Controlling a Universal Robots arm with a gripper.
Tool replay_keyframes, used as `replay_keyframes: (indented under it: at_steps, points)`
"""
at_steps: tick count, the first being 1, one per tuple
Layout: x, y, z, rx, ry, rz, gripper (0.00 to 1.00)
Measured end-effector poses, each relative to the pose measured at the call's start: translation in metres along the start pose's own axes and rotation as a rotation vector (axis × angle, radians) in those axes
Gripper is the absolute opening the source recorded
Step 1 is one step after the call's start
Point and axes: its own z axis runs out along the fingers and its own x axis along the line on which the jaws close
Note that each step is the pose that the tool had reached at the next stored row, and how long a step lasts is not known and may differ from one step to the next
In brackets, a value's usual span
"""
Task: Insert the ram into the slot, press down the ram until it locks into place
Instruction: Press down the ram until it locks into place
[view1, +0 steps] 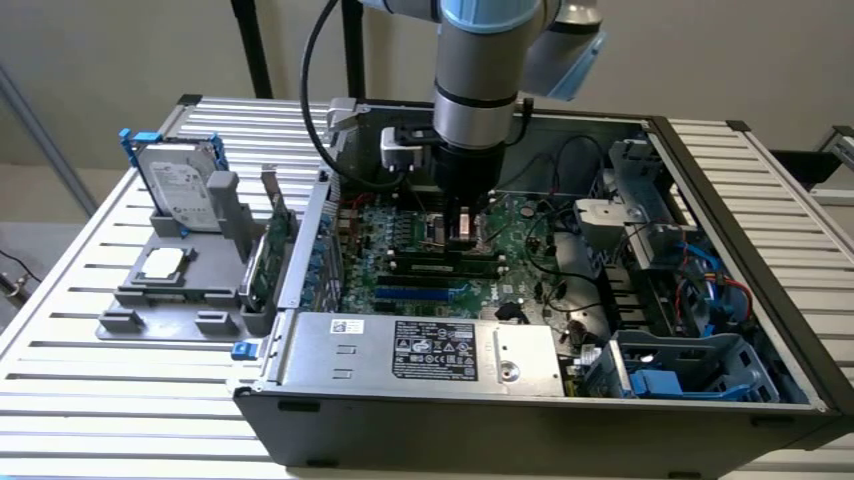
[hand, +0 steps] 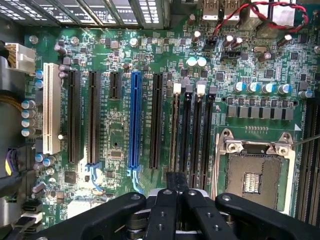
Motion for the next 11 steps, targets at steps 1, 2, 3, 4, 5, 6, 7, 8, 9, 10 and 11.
replay_keyframes:
  at_steps: [1, 2, 3, 4, 5, 6, 7, 8, 9, 10, 11]
  points:
    - [0.0, 0.0, 0.0009, -0.0002, -0.0001, 0.001, 0.11]
    - [0.0, 0.0, 0.0013, -0.0007, -0.0004, 0.003, 0.11]
    - [0.0, -0.0001, 0.0005, -0.0019, -0.0005, 0.003, 0.11]
    - [0.0, 0.0001, -0.0024, -0.0033, -0.0024, 0.004, 0.11]
    - [0.0, 0.0001, -0.007, -0.0036, -0.0014, 0.005, 0.11]
    - [0.0, 0.0001, -0.0117, -0.0037, -0.0009, 0.006, 0.11]
    - [0.001, 0.0001, -0.0162, -0.0038, -0.0009, 0.006, 0.11]
    - [0.001, 0.0001, -0.0211, -0.0038, -0.001, 0.007, 0.11]
    - [0.001, 0.0, -0.0256, -0.0041, -0.0008, 0.007, 0.11]
    - [0.001, -0.0001, -0.0301, -0.0046, -0.001, 0.007, 0.11]
    - [0.002, -0.0001, -0.0323, -0.0051, -0.0008, 0.007, 0.11]
